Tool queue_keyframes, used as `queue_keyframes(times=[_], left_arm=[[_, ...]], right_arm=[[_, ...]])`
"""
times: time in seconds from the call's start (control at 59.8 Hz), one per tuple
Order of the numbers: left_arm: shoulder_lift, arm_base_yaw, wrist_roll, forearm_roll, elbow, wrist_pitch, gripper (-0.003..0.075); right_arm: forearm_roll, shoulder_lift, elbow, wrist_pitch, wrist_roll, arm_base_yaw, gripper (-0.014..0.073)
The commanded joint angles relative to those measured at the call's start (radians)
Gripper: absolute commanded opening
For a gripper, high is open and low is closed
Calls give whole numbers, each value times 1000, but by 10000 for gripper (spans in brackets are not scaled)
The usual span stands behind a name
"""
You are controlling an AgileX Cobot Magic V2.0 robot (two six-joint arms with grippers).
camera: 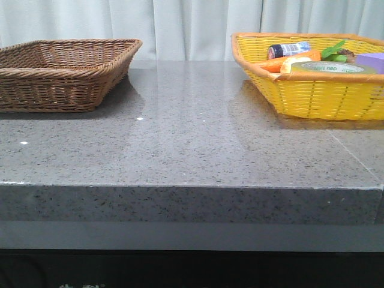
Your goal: Transfer tape with both arms
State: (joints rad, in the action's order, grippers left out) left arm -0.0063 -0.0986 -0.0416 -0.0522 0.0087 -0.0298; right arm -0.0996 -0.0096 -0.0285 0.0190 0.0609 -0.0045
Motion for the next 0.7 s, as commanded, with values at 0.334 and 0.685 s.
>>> queue_keyframes(times=[0.334,0.685], left_arm=[[-18,-7,-7,-1,39,-80,-20],[-18,-7,-7,-1,39,-80,-20]], right_arm=[[10,-27,27,-93,3,-7,-70],[10,-27,27,-101,3,-7,-70]])
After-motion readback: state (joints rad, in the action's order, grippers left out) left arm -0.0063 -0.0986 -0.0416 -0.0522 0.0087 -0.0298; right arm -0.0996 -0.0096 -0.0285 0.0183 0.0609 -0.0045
